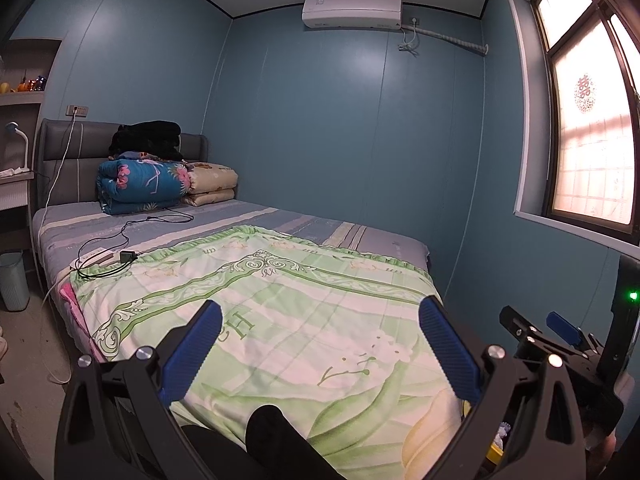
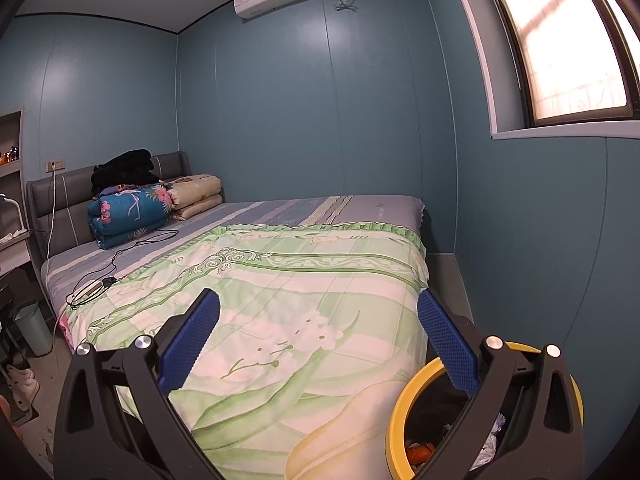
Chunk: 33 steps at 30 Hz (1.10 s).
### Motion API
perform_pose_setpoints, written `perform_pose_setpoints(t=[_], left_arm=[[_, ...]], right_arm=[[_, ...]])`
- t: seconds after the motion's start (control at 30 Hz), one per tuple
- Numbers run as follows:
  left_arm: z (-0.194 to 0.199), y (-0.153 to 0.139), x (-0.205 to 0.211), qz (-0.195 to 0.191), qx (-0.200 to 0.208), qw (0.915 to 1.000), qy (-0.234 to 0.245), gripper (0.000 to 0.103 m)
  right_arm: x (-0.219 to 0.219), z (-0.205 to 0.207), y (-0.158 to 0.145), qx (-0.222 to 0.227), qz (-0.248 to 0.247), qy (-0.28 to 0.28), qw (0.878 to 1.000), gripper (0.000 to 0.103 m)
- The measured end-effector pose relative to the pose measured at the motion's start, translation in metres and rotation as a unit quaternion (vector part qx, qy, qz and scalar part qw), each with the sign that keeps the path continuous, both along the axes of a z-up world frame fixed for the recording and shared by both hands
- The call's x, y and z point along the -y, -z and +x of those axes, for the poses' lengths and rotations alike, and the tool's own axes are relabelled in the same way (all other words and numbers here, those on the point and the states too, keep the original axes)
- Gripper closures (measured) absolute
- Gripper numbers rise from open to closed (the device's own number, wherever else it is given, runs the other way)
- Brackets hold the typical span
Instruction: Collect trash
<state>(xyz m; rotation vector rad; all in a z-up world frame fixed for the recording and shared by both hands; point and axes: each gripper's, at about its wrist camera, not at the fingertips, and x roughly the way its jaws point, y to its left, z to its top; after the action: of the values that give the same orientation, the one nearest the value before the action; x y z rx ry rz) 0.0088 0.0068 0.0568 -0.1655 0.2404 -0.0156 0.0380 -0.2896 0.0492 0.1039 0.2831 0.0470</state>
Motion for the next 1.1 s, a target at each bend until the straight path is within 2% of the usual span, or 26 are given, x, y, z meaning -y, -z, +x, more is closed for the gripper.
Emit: perform_pose_setpoints(t=[1.1], left_arm=[[0.0042, 0.0062, -0.0016, -0.007, -0.008, 0.9998, 0.014, 0.008]], right_arm=[[0.0009, 0.0038, 0.0074, -0.012, 0.003, 0.001, 1.000, 0.008]])
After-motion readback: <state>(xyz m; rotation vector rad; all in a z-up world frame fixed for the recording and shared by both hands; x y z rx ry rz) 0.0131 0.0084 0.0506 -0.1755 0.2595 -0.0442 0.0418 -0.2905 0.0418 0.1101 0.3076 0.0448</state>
